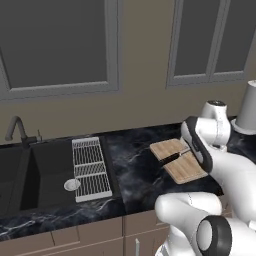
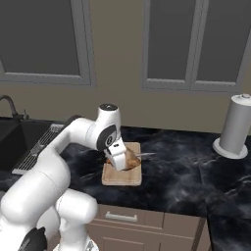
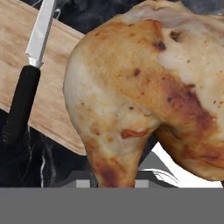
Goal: Pick up the knife from the drawer and place it on the cutting board. Then place the meat from the plate to the cutting board.
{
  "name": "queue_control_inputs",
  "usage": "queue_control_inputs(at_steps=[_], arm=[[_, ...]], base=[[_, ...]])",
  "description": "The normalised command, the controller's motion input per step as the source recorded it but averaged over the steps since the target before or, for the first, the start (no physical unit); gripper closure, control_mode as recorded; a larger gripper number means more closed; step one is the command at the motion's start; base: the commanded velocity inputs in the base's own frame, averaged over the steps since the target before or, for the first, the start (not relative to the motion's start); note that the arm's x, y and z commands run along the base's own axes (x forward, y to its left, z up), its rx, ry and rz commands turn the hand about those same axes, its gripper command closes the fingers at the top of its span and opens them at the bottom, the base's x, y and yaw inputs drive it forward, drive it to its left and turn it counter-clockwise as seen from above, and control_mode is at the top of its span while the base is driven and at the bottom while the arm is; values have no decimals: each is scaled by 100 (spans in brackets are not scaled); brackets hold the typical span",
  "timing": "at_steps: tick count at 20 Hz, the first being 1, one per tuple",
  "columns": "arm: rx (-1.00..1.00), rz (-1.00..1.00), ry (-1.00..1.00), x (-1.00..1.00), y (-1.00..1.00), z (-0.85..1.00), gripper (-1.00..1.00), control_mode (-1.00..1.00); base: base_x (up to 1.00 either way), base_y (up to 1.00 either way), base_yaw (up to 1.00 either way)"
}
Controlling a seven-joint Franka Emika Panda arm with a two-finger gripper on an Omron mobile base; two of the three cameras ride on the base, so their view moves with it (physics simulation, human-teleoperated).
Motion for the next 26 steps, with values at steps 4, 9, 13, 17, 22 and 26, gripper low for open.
queue_control_inputs(at_steps=[4, 9, 13, 17, 22, 26], arm=[[0, 7, 0, 24, -5, -33, 100, -100], [0, 6, 0, 29, 0, -34, 100, -100], [0, 6, 0, 26, 0, -31, 100, -100], [0, 7, 0, 18, -1, -24, 100, -100], [0, 7, 0, 13, 0, -24, 100, -100], [0, 6, 1, 15, 0, -28, 100, -100]], base=[[0, 0, 0], [0, 0, 0], [0, 0, 0], [0, 0, 0], [0, 0, 0], [0, 0, 0]])
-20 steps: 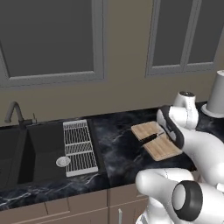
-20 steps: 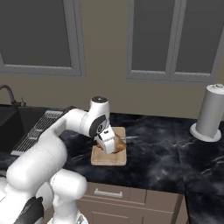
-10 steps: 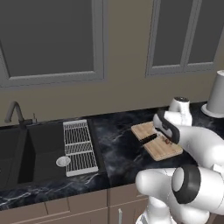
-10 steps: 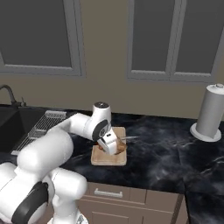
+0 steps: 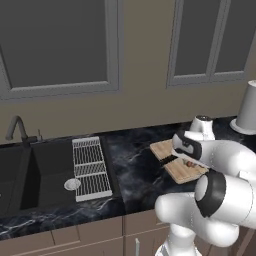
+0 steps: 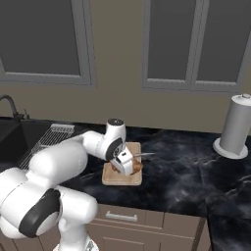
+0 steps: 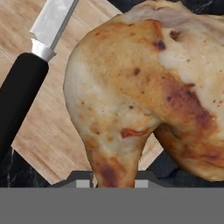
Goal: Pick up the knife from the drawer and place it on the cutting board. Then place the meat from the plate to the cutting board.
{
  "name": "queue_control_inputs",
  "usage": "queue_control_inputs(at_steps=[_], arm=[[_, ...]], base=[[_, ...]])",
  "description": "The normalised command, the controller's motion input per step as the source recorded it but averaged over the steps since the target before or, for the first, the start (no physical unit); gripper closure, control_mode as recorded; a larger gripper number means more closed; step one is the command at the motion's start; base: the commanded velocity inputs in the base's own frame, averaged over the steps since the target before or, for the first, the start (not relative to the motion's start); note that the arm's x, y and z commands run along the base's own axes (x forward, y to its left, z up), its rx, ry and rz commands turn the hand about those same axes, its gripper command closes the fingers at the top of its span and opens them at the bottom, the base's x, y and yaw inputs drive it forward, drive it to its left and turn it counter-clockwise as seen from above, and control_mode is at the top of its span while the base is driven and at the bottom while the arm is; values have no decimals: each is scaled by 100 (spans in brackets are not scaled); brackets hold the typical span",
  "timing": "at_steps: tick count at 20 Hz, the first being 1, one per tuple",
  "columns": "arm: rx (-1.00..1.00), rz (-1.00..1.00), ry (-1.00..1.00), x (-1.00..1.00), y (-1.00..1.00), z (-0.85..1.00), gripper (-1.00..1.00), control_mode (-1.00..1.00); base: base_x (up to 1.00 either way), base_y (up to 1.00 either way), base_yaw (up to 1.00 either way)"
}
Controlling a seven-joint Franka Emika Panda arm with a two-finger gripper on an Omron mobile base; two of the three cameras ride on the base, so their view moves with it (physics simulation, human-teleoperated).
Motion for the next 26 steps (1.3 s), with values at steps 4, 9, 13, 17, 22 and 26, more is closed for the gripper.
queue_control_inputs(at_steps=[4, 9, 13, 17, 22, 26], arm=[[0, 6, 2, 15, 0, -29, 100, -100], [0, 6, 2, 14, -3, -23, 100, -100], [0, 6, 3, 16, -8, -20, 100, -100], [0, 6, 3, 16, -9, -19, 100, -100], [0, 6, 3, 20, -6, -21, 100, -100], [0, 5, 1, 10, 0, -13, -100, -100]], base=[[0, 0, 0], [0, 0, 0], [0, 0, 0], [0, 0, 0], [0, 0, 0], [0, 0, 0]])
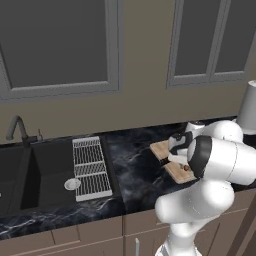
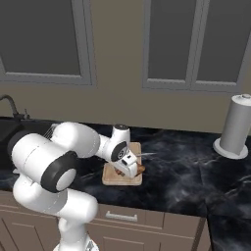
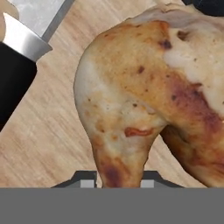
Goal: Pick up the knife from the drawer and place it on the cutting board. Then place the meat from the plate to the cutting board.
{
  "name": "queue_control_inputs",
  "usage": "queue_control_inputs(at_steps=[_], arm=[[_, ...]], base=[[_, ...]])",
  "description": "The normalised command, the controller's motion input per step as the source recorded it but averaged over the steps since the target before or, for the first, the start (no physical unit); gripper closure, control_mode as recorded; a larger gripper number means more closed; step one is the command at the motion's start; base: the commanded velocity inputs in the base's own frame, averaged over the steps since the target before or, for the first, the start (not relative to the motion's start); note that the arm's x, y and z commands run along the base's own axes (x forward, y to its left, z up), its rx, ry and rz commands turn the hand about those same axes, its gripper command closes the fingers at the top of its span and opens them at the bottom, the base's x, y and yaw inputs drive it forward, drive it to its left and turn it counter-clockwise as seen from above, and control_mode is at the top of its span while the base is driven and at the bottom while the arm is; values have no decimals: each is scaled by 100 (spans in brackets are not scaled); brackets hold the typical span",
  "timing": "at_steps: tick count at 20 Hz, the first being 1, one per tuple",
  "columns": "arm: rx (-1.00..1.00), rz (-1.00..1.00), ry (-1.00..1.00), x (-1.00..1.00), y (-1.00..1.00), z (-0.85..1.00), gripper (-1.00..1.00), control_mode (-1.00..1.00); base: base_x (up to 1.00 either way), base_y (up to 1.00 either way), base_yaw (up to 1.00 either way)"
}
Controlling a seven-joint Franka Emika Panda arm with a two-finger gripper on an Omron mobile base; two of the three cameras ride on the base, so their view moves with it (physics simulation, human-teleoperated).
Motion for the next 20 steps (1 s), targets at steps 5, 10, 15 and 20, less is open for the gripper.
queue_control_inputs(at_steps=[5, 10, 15, 20], arm=[[0, 5, 0, 0, 0, -1, -100, -100], [0, 3, 0, -6, 0, 13, -100, -100], [0, 2, 0, -8, 0, 28, -100, -100], [-1, 2, 0, -7, 0, 34, -100, -100]], base=[[0, 0, 0], [0, 0, 0], [0, 0, 0], [0, 0, 0]])
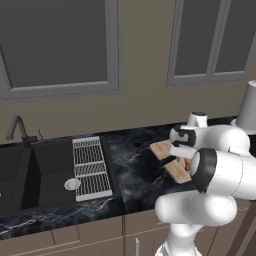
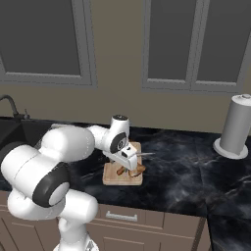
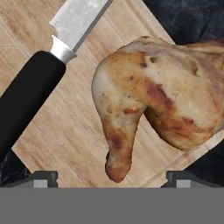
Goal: Pick up the knife from the drawer and place it on the cutting board. Then place the meat from the plate to the cutting board.
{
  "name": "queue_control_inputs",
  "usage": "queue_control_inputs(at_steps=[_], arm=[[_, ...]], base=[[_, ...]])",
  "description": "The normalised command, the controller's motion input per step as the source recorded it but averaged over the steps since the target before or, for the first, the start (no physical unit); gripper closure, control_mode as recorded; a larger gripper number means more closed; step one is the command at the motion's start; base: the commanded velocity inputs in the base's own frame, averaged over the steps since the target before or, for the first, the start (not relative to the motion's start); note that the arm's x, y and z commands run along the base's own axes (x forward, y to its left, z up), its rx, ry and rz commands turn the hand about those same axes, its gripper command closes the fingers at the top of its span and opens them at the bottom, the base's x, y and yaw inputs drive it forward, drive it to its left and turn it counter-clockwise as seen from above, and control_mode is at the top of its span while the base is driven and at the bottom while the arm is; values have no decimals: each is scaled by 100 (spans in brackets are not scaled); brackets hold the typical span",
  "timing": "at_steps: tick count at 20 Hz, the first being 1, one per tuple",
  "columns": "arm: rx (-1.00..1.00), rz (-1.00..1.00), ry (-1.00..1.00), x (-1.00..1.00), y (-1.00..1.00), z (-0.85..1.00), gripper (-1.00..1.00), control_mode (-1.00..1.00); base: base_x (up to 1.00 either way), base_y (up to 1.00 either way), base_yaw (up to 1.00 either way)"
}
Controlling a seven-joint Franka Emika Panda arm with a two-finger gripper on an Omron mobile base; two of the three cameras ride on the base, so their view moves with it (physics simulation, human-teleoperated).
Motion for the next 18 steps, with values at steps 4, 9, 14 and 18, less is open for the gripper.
queue_control_inputs(at_steps=[4, 9, 14, 18], arm=[[-1, 1, 0, -10, 0, 35, -100, -100], [-2, 0, 3, -17, 0, 40, -100, -100], [-5, 0, 4, -30, 0, 46, -100, -100], [-4, 0, 4, -35, 0, 49, -100, -100]], base=[[0, 0, 0], [0, 0, 0], [0, 0, 0], [0, 0, 0]])
